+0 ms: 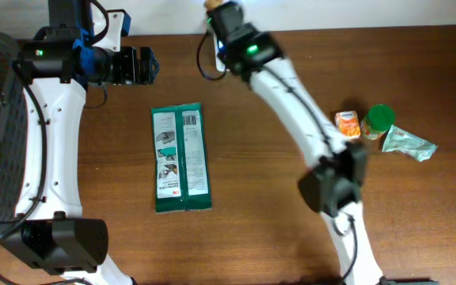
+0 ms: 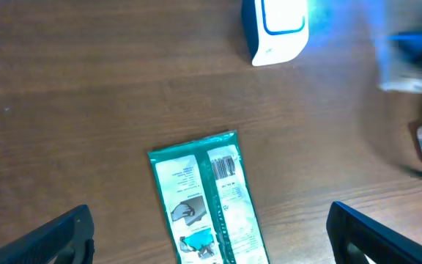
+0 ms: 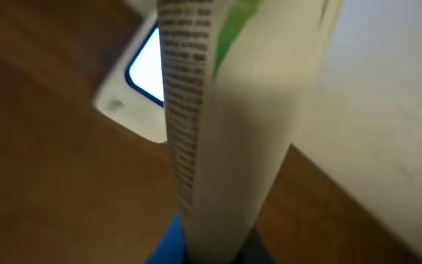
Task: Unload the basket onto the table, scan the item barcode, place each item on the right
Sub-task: 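Lift the white tube with the right gripper and hold it at the scanner, then set the white tube upright beside the orange box and release it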
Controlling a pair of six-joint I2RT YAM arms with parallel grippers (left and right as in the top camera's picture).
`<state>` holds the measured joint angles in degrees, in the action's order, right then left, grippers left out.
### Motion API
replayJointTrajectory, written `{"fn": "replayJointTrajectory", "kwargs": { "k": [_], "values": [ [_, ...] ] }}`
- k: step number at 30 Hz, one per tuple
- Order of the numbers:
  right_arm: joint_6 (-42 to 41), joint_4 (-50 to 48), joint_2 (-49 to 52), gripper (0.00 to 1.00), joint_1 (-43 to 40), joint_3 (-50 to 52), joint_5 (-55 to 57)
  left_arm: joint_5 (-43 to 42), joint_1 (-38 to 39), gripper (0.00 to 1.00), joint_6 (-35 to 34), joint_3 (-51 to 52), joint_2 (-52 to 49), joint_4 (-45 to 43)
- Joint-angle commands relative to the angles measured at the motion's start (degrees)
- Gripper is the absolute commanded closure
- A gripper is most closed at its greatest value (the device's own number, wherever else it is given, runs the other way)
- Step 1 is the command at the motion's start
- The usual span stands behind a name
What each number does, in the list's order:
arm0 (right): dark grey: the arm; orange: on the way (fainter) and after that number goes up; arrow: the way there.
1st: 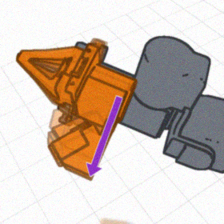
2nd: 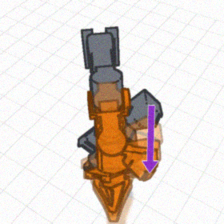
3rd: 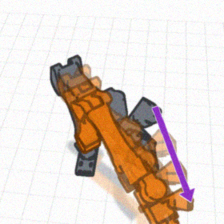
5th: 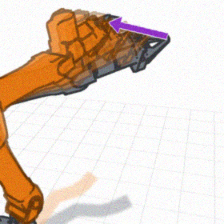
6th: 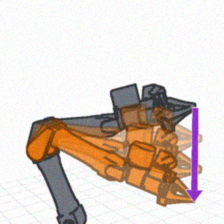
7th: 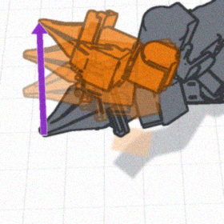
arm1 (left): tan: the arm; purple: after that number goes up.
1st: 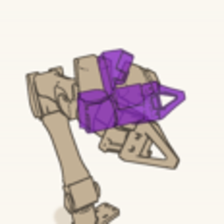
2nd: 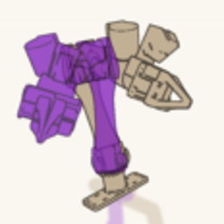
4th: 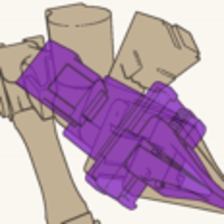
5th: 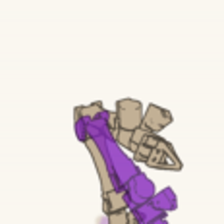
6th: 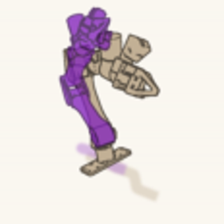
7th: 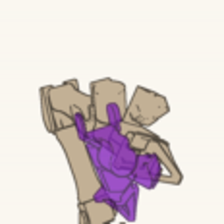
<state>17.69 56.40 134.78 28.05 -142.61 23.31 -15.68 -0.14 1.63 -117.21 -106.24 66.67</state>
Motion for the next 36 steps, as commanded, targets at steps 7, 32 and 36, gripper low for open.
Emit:
{"fn": "replayJointTrajectory", "kwargs": {
  "k": [7, 32, 36],
  "values": [
    [-27.2, 34.3, -9.9, 0.96, -12.1, 3.2, -21.8, -0.4, 0.0, 0.01, -0.6, -0.2, 0.4, 0.1],
    [-13.2, 32.0, -9.7, 0.42, -27.4, 27.5, -26.4, -0.5, 0.0, 0.01, -0.6, -0.2, 0.4, 0.1],
    [-13.4, 38.2, -9.7, 0.41, -24.2, 15.5, -31.1, -0.4, 0.0, 0.01, -0.6, -0.2, 0.4, 0.1]
  ]
}}
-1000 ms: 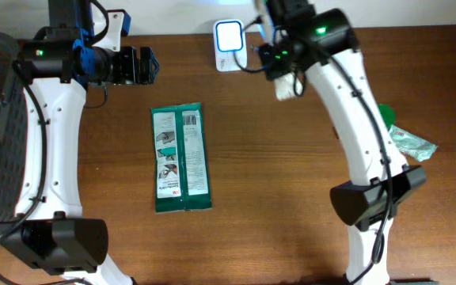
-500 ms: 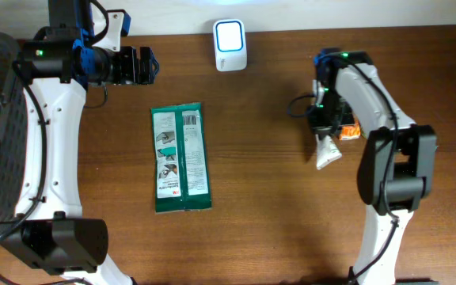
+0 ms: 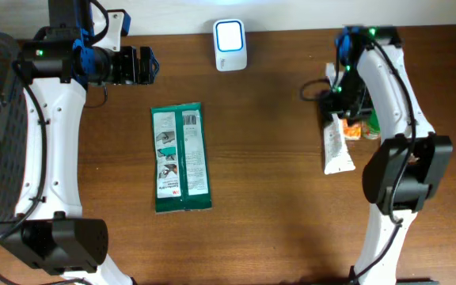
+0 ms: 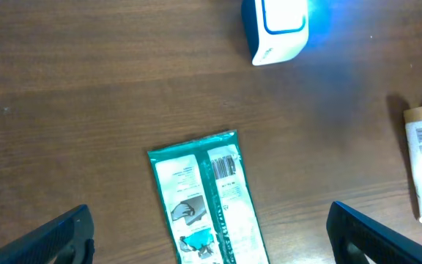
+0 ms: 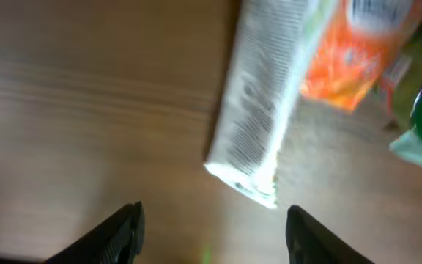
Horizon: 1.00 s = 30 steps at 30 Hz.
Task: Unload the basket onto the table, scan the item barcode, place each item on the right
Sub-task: 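Set the white tube upright beside the orange box and release it, then move the right gripper to the green-and-white wipes packet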
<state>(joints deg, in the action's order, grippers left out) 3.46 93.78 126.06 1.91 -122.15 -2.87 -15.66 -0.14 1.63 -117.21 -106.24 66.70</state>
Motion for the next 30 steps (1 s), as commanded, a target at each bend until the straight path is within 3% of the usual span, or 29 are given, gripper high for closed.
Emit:
{"fn": "replayJointTrajectory", "kwargs": {
  "k": [1, 4, 7, 13, 14, 18, 24, 30],
  "values": [
    [0.8, 0.5, -1.0, 0.41, 3.3, -6.9, -11.5, -0.5, 0.0, 0.01, -0.6, -0.2, 0.4, 0.0],
    [0.5, -5.0, -0.9, 0.41, 8.7, -4.3, -21.2, -0.5, 0.0, 0.01, -0.6, -0.2, 0.4, 0.0],
    [-3.7, -13.5, -0.9, 0.41, 16.1, 2.4, -23.1, -0.5, 0.0, 0.01, -0.6, -0.2, 0.4, 0.0],
    [-23.0, -36.0, -0.9, 0.41, 28.4, 17.2, -23.0, -0.5, 0.0, 0.01, -0.6, -0.2, 0.4, 0.0],
    [-28.7, -43.6, -0.9, 0.41, 30.6, 21.0, -22.1, -0.5, 0.0, 0.01, -0.6, -0.2, 0.4, 0.0],
    [-36.5, -53.2, -0.9, 0.38, 33.1, 28.4, -20.3, -0.5, 0.0, 0.01, -0.6, -0.2, 0.4, 0.0],
    [-39.6, -60.6, -0.9, 0.38, 34.9, 35.3, -20.5, -0.5, 0.0, 0.01, -0.6, -0.2, 0.4, 0.0],
    [-38.9, -60.5, 0.0, 0.38, 34.9, 35.5, -19.0, -0.5, 0.0, 0.01, -0.6, -0.2, 0.4, 0.1]
  ]
}}
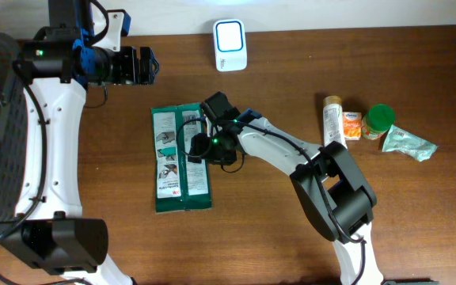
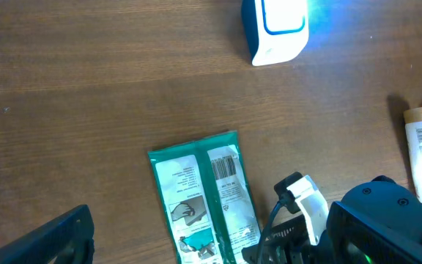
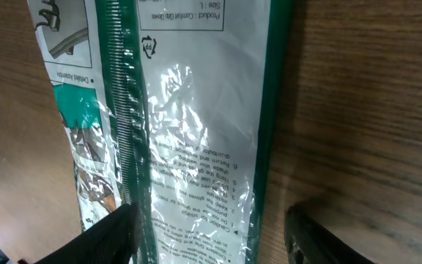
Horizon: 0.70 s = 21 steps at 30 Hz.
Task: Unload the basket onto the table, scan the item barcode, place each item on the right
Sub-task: 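Move the right gripper to the green-and-white wipes packet, then bring the left gripper to the packet and grip it with both grippers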
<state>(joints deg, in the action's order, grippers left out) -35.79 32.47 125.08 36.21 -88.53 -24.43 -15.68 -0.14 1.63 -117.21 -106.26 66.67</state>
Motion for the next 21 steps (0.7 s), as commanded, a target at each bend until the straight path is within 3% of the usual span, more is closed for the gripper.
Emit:
{"fn": "replayJointTrajectory", "kwargs": {
  "k": [1, 10, 14, 15, 17, 21],
  "values": [
    [0.4, 0.9, 0.9, 0.38, 0.6, 1.9, 2.6, -0.4, 0.0, 0.01, -0.6, -0.2, 0.4, 0.1],
    [0.4, 1.1, 0.9, 0.39, 0.5, 1.9, 2.0, -0.7, 0.0, 0.01, -0.6, -0.2, 0.4, 0.1],
    [0.4, 0.9, 0.9, 0.45, -0.4, 1.9, 0.7, -1.3, 0.1, 0.01, -0.5, 0.0, 0.2, 2.7],
    [0.4, 0.9, 0.9, 0.45, -0.7, 1.9, 0.6, 0.7, 0.1, 0.26, -0.3, 0.4, -0.1, 4.5],
    [0.4, 0.9, 0.9, 0.45, -0.7, 1.9, 0.6, 0.9, -0.8, 0.98, -0.6, 3.1, -0.5, 4.7],
    [0.4, 0.9, 0.9, 0.45, -0.7, 1.9, -0.6, -10.4, -3.6, 1.0, -1.0, 16.5, -0.9, -2.1]
  ]
}}
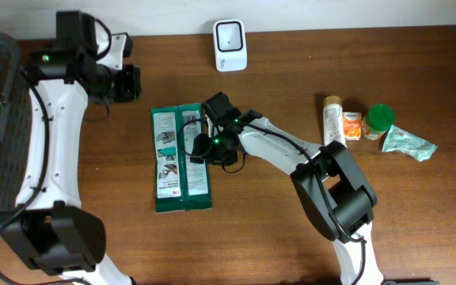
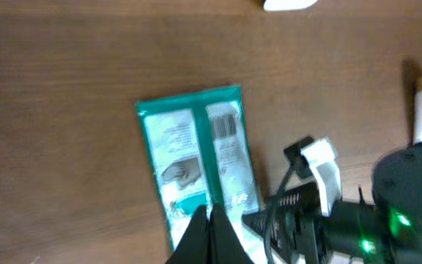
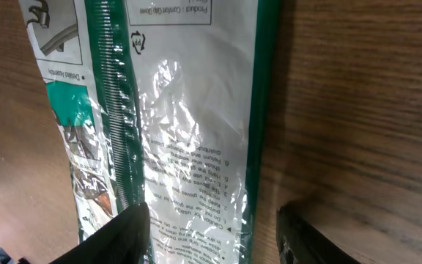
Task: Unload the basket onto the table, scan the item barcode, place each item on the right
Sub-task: 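Bring the left gripper to the packet and grip it with both grippers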
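Note:
A green glove packet (image 1: 179, 158) lies flat on the table, barcode side up, its barcode near the far end (image 2: 226, 126). The white scanner (image 1: 230, 35) stands at the back edge. My right gripper (image 1: 202, 152) is low over the packet's right half. In the right wrist view it (image 3: 222, 235) is open, one finger over the packet (image 3: 189, 110) and one over bare wood. My left gripper (image 1: 127, 83) hovers left of and behind the packet. Its fingers (image 2: 212, 233) are shut on nothing.
A white tube (image 1: 332, 119), an orange sachet (image 1: 348, 124), a green-lidded jar (image 1: 379, 120) and a crumpled pale-green bag (image 1: 408, 144) lie at the right. A dark basket fills the left edge.
My left gripper was open and is now shut, and its arm has shifted a little left and nearer. The right gripper stays open over the packet, barely moved.
My right gripper held the white tube up at the scanner. Then the tube lay beside the orange sachet with the gripper open over it. Then the right gripper was open over the green packet's right edge, and it remains there while the left has shut.

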Controlling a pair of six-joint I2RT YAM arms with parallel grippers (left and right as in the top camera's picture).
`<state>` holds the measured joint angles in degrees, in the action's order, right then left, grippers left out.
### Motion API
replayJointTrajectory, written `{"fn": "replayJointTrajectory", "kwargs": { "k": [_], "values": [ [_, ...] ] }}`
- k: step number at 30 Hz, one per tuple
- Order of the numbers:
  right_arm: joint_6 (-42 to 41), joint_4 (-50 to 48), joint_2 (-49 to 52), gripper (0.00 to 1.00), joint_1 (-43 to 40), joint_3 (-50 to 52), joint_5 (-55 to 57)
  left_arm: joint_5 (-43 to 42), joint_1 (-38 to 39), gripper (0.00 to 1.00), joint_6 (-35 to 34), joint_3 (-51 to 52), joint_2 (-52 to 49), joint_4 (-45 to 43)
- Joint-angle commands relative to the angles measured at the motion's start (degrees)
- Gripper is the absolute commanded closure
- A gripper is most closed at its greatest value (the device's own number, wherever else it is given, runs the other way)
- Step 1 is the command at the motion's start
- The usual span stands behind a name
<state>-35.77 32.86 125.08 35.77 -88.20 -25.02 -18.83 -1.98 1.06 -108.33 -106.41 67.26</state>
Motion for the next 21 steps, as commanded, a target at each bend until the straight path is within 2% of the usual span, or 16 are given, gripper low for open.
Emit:
{"fn": "replayJointTrajectory", "kwargs": {
  "k": [1, 6, 8, 16, 21],
  "values": [
    [0.4, 0.5, 0.9, 0.45, -0.3, 1.6, -0.1, -8.3, -1.8, 1.0, -0.5, 10.4, -0.7, -4.2],
    [1.9, -0.5, 0.9, 0.45, -0.3, 1.6, -4.0, -13.1, -3.2, 1.0, -5.2, 25.6, -1.0, -18.3],
    [2.1, -0.5, 0.9, 0.45, -0.3, 1.6, -4.4, -13.1, -3.1, 1.0, -6.8, 28.7, -3.0, -21.5],
    [5.4, -0.1, 0.9, 0.45, -4.0, 1.7, -9.5, -11.4, -3.1, 1.0, -6.8, 29.4, -11.5, -21.6],
    [8.6, -0.3, 1.0, 0.45, -4.7, 2.0, -11.7, -11.4, -2.9, 1.0, -6.8, 31.2, -12.0, -21.7]
  ]
}}
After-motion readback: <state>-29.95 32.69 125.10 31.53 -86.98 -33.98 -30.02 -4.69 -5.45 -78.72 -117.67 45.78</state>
